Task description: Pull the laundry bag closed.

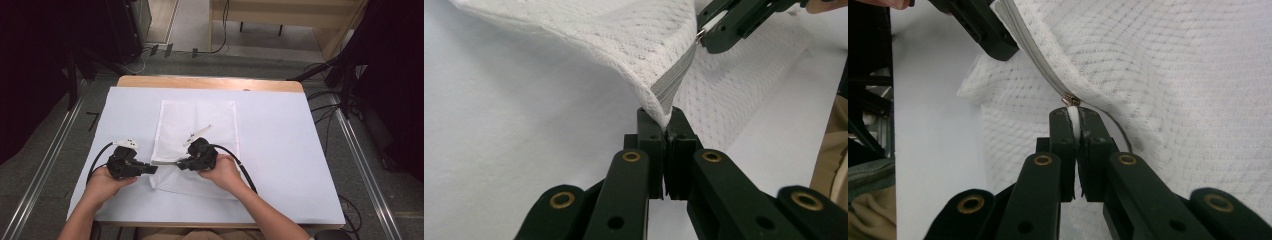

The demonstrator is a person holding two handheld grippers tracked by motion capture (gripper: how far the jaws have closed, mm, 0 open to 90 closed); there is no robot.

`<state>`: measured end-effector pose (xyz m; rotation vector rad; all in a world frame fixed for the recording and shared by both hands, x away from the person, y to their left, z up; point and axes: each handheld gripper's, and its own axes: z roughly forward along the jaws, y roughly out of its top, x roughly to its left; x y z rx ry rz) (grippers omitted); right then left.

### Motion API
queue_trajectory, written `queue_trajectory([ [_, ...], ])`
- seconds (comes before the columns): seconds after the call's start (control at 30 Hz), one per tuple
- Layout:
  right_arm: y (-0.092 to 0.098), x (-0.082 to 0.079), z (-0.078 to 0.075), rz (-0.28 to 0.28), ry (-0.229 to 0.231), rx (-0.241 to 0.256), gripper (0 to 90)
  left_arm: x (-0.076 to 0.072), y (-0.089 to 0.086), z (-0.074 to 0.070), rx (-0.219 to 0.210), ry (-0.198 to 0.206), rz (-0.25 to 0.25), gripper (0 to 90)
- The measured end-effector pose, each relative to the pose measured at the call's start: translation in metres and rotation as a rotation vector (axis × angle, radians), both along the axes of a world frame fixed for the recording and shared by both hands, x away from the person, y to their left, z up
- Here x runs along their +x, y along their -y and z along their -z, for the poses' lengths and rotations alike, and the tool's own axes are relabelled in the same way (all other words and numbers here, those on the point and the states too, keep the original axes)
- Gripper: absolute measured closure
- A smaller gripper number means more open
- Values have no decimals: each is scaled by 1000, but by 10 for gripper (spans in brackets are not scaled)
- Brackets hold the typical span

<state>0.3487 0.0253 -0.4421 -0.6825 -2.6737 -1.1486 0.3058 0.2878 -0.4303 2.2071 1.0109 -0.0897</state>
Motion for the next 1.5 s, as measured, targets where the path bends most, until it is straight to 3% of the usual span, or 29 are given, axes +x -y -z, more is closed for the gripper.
queue_trajectory([
  [0.23, 13, 1, 0, 8, -2, -2, 882, 0, -2, 0, -13, -3, -2, 890],
  [0.27, 16, 0, 0, 10, -1, 10, 882, -1, -3, 0, -31, -6, 5, 891],
  [0.33, 18, 0, 1, 14, -2, 29, 882, -1, -3, 0, -30, -5, 8, 891],
  [0.67, 19, 0, 3, 9, 5, 4, 882, 0, -2, 2, -18, -20, 19, 891],
  [0.8, 25, 4, 7, 21, -15, 3, 882, -1, -2, 2, -12, -17, 18, 891],
  [1.5, 52, 1, 6, 43, -18, -26, 882, -2, -3, 2, -4, -10, 17, 890],
])
